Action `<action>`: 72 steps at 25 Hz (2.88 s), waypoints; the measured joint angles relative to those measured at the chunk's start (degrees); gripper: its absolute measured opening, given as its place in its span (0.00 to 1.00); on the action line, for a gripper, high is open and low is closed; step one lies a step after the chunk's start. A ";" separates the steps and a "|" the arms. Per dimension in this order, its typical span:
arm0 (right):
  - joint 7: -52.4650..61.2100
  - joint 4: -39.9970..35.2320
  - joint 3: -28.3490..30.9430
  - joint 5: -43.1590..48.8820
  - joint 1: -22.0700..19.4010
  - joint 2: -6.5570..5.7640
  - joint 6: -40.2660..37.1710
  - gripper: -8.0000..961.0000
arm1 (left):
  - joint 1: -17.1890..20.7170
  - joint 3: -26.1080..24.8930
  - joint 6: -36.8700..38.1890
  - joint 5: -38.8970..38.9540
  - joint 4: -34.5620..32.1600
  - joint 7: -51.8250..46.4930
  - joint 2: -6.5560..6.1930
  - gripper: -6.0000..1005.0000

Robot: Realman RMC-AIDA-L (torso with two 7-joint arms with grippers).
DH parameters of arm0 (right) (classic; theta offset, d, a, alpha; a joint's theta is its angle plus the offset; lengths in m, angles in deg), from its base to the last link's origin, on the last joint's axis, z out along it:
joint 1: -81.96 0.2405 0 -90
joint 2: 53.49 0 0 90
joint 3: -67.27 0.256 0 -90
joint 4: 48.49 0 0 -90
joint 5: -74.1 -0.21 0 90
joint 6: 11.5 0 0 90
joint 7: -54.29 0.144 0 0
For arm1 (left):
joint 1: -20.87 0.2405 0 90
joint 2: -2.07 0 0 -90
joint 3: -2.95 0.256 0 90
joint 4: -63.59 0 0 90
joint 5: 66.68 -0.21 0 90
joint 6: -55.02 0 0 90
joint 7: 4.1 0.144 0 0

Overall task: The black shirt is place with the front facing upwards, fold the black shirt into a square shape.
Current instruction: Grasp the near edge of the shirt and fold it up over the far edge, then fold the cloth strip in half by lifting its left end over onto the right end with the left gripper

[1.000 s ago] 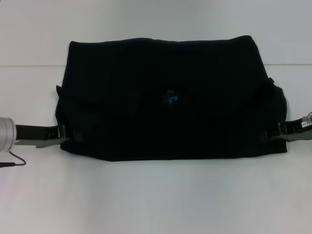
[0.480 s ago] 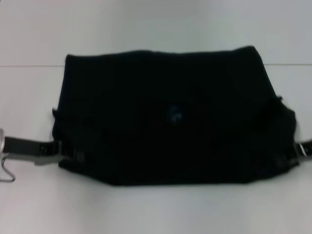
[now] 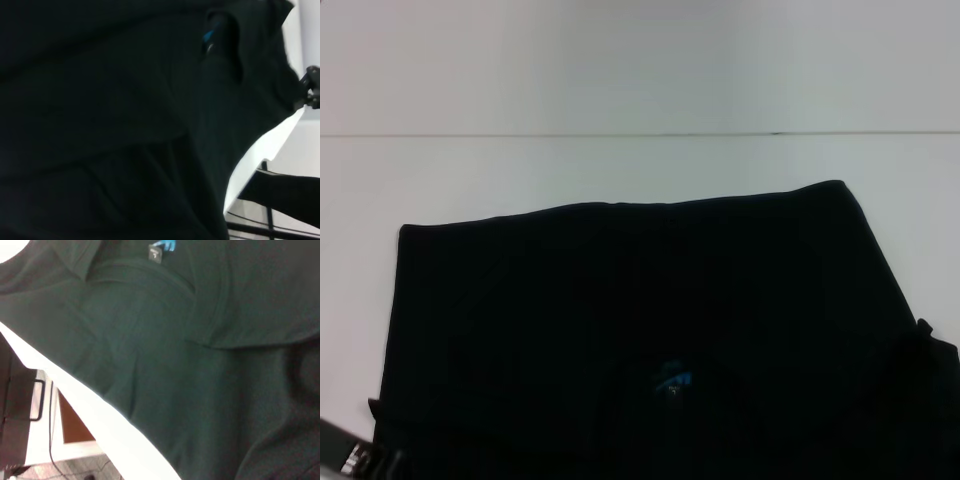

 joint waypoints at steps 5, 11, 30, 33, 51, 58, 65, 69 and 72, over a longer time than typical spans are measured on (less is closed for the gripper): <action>0.88 2.29 5.78 -0.39 1.89 -0.39 4.18 0.07 | -3.07 -7.30 -4.52 0.26 -0.17 -0.53 -1.20 0.03; 8.68 2.85 18.49 -6.06 3.75 -1.95 13.10 0.07 | -5.78 -21.82 -15.93 1.01 -0.34 -3.66 -3.07 0.03; -2.46 11.74 16.96 -23.85 10.52 7.52 58.88 0.07 | -4.95 -25.75 -53.11 15.80 2.13 8.30 7.76 0.04; -2.55 11.74 14.12 -23.88 11.02 8.55 61.95 0.07 | -5.16 -25.65 -55.96 16.33 2.74 10.12 8.73 0.04; -20.84 14.68 11.40 -45.19 6.82 9.35 69.09 0.53 | -4.21 -26.03 -65.07 29.27 5.20 21.46 11.88 0.42; -23.60 14.82 9.03 -46.48 7.08 9.36 68.15 0.79 | -3.96 -25.96 -65.28 29.84 5.21 22.32 11.89 0.61; -23.62 14.33 7.91 -46.94 6.18 9.25 67.48 0.85 | -3.17 -25.72 -69.53 29.67 5.22 22.41 11.61 0.75; -23.63 14.01 7.94 -47.27 4.44 8.70 63.59 0.87 | -1.77 -25.81 -70.18 29.88 5.37 22.00 10.72 0.81; -25.63 13.86 7.72 -47.27 3.22 8.16 59.36 0.87 | -0.25 -26.13 -66.62 30.84 5.76 21.10 9.86 0.82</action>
